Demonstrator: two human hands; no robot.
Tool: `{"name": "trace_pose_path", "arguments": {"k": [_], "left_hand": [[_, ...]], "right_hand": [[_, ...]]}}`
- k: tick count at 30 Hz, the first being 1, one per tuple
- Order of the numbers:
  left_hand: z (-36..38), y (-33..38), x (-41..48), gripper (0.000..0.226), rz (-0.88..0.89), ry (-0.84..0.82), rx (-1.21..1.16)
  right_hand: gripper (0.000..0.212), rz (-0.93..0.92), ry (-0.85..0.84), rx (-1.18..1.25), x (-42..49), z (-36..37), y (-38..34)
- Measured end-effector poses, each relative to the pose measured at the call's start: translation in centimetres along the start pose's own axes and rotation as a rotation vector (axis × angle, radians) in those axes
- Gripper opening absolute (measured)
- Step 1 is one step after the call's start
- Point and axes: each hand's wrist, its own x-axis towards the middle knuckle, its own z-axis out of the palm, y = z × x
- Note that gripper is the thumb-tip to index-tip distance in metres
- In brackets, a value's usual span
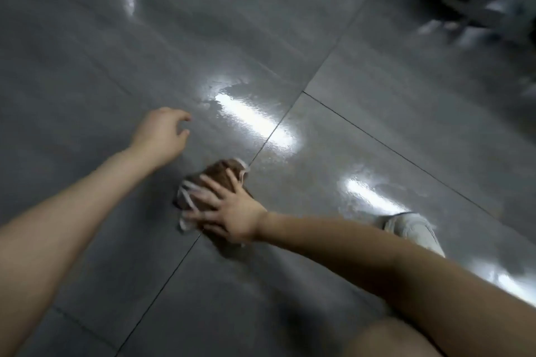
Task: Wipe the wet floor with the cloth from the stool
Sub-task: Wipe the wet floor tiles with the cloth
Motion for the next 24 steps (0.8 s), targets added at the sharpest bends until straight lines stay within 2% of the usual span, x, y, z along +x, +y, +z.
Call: {"name": "trace_pose_path", "arguments": {"k": [2, 3, 5, 8, 10, 14, 19, 21, 24], "left_hand": [[1.4, 1.7, -0.3, 0.034, 0.056, -0.063, -0.036], [2.1, 2.8, -0.5, 0.035, 0.086, -0.106, -0.039], [3.6, 4.9, -1.1, 0.037, 0.169, -0.200, -0.021], [5.5, 7.7, -2.1, 0.038, 0.293, -0.327, 0.052], [6.1, 9.2, -3.0, 0.037, 0.360, -0.351, 0.114], [7.3, 11.2, -4.3, 0.036, 0.437, -0.304, 0.141], [10.4, 14.1, -6.2, 0.037, 0.439, -0.288, 0.141], [11.8, 16.2, -7.4, 0.037, 0.425, -0.293, 0.144], [13.9, 19.2, -9.3, 0.035, 0.414, -0.320, 0.179]], "right_hand": [[0.052, -0.079, -0.115, -0.043, -5.0, 0.6, -0.7], [0.056, -0.060, -0.176, -0.060, -7.8, 0.5, -0.2], [0.061, 0.055, -0.296, -0.086, -13.0, 0.2, 1.2], [0.056, 0.317, -0.491, -0.047, -17.1, -0.2, 0.3], [0.059, 0.406, -0.523, -0.033, -17.0, -0.3, -1.4], [0.065, 0.470, -0.362, -0.041, -16.2, 1.7, -2.4], [0.049, 0.473, -0.066, -0.055, -18.3, 4.9, -0.5], [0.047, 0.626, 0.099, -0.015, -21.3, 6.2, 1.3], [0.048, 1.022, 0.294, 0.133, -29.7, 9.1, 3.3]]}}
